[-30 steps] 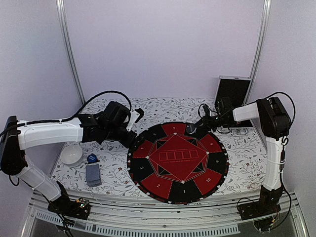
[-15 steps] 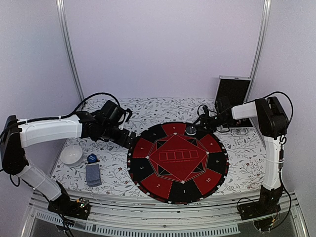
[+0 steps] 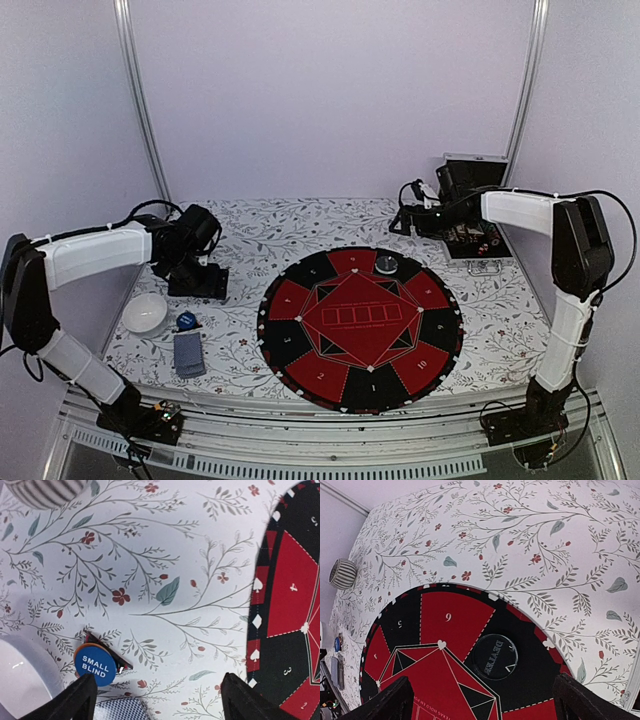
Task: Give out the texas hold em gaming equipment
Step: Place the dealer button at position 7, then pick up the small blind button from the center of the board.
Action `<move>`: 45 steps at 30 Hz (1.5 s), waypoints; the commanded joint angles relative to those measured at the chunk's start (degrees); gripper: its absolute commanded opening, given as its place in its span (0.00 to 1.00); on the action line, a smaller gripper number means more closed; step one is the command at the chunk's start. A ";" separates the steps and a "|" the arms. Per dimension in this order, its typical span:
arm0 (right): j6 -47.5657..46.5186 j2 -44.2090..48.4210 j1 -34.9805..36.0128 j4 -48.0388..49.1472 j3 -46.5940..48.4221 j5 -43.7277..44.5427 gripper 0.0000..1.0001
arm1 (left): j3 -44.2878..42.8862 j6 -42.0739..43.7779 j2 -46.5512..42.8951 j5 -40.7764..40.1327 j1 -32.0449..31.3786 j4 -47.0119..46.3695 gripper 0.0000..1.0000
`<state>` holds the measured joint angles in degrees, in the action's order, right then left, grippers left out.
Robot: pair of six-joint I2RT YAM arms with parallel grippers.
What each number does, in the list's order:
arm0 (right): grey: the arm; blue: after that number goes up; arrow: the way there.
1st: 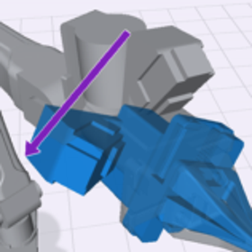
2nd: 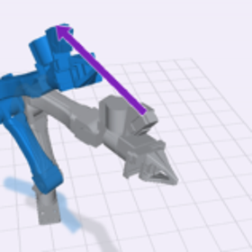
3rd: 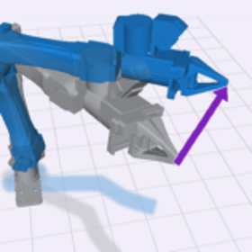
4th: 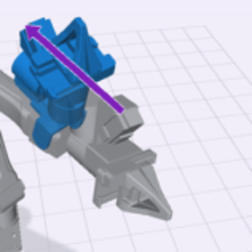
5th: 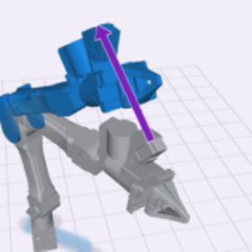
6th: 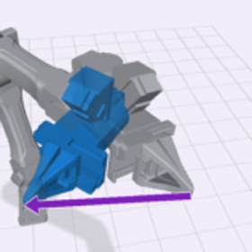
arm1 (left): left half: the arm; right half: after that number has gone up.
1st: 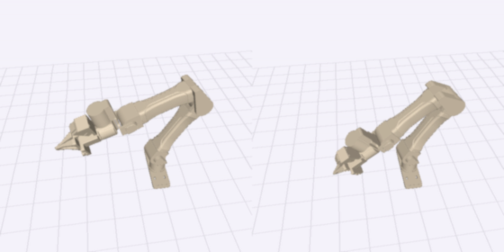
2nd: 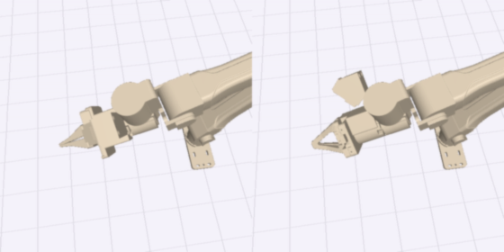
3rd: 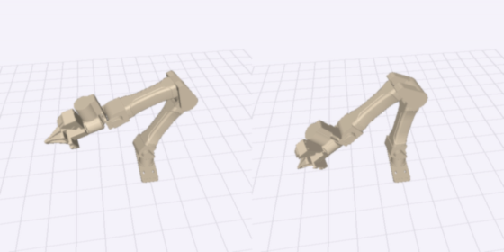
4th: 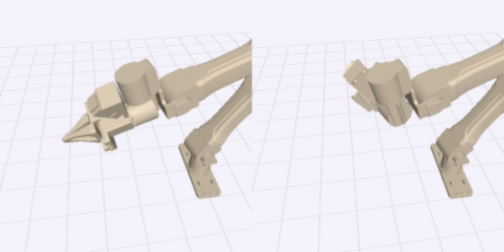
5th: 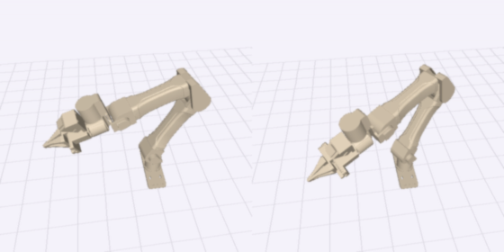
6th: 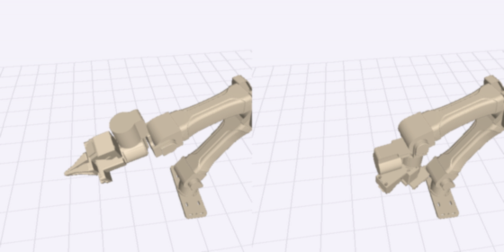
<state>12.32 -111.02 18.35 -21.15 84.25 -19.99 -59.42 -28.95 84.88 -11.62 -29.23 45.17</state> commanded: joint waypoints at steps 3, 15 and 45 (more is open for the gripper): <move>-2.88 2.15 0.91 -2.23 -0.30 1.80 0.99 | 2.83 0.47 0.51 2.67 5.62 1.74 0.81; -4.12 2.39 0.91 -2.28 -2.51 2.26 0.99 | 4.83 3.28 5.46 3.21 11.29 -3.64 0.76; -4.09 1.41 0.93 -2.39 -2.77 1.54 0.99 | 12.34 3.73 4.96 8.01 16.58 -7.64 0.70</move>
<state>8.73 -110.32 19.44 -23.14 81.80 -18.48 -48.34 -25.32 90.56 -5.15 -13.43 38.20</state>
